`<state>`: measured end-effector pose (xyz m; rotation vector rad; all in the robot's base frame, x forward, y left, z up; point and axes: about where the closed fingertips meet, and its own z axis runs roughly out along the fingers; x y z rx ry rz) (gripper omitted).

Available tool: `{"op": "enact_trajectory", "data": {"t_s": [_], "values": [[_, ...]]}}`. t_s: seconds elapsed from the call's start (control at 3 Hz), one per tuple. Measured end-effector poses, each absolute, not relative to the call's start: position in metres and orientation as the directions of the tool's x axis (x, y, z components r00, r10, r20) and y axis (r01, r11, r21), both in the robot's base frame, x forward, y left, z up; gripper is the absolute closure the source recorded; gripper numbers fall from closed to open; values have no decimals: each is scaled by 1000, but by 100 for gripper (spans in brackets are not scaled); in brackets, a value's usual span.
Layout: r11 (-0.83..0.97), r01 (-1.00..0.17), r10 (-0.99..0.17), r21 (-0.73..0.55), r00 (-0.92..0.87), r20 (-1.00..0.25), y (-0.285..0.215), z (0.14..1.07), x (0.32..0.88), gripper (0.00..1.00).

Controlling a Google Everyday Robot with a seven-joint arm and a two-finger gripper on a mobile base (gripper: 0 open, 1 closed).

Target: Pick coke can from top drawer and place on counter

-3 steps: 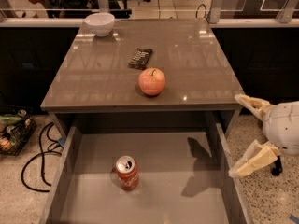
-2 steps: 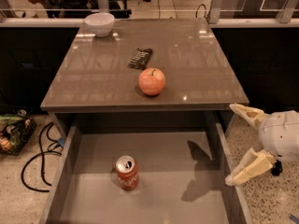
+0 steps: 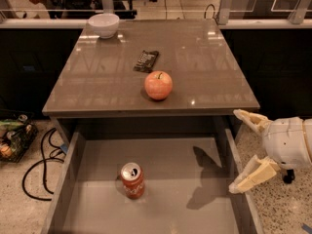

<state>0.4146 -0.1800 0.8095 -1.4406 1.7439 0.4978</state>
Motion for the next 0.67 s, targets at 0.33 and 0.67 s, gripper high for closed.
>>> {"op": "enact_trajectory", "data": {"t_s": [0.33, 0.67], "values": [[257, -951, -618, -170, -27, -786, -153, 780, 418, 0], [254, -959, -567, -125, -43, -823, -122, 740, 423, 0]]}}
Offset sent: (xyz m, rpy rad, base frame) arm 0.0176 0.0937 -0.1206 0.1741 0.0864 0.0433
